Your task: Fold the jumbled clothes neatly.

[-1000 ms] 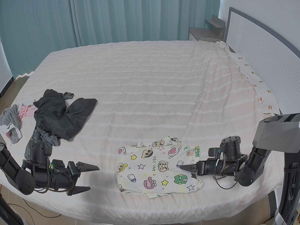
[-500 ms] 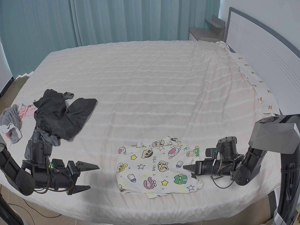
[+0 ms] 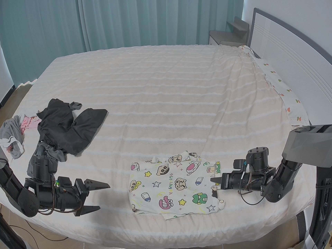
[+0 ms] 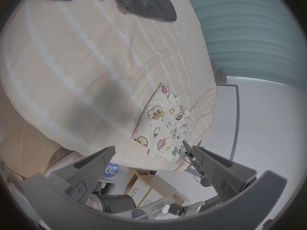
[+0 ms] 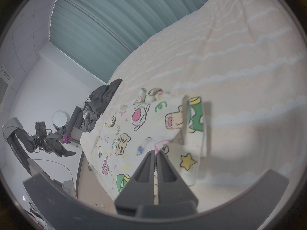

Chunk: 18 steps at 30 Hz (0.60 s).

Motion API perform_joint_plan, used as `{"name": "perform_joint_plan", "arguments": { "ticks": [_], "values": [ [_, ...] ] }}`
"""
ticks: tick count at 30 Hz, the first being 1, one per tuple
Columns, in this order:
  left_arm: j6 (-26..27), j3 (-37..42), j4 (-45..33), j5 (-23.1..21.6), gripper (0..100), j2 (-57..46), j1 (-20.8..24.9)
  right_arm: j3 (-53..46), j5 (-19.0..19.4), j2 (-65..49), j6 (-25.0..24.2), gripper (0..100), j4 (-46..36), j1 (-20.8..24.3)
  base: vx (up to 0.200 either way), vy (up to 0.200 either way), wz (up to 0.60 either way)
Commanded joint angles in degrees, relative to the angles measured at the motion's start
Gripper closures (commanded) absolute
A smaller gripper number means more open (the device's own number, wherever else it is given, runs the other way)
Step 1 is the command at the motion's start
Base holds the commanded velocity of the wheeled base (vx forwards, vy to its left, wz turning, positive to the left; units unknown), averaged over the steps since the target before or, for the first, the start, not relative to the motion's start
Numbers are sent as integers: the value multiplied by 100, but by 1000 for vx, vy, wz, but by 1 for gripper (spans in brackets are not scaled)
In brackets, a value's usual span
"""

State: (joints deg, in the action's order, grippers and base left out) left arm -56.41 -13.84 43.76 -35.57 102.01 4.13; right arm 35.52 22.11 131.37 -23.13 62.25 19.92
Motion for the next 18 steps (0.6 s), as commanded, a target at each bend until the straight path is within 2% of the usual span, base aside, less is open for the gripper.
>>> {"name": "perform_joint_plan", "arguments": {
  "ticks": [1,18],
  "values": [
    [-2,-5,1,-2,0,12,0,-116,3,-243,10,100,-2,-208,0,0,0],
    [-2,-5,1,-2,0,21,-9,-256,30,-217,-25,100,25,-296,0,0,0]
  ]
}}
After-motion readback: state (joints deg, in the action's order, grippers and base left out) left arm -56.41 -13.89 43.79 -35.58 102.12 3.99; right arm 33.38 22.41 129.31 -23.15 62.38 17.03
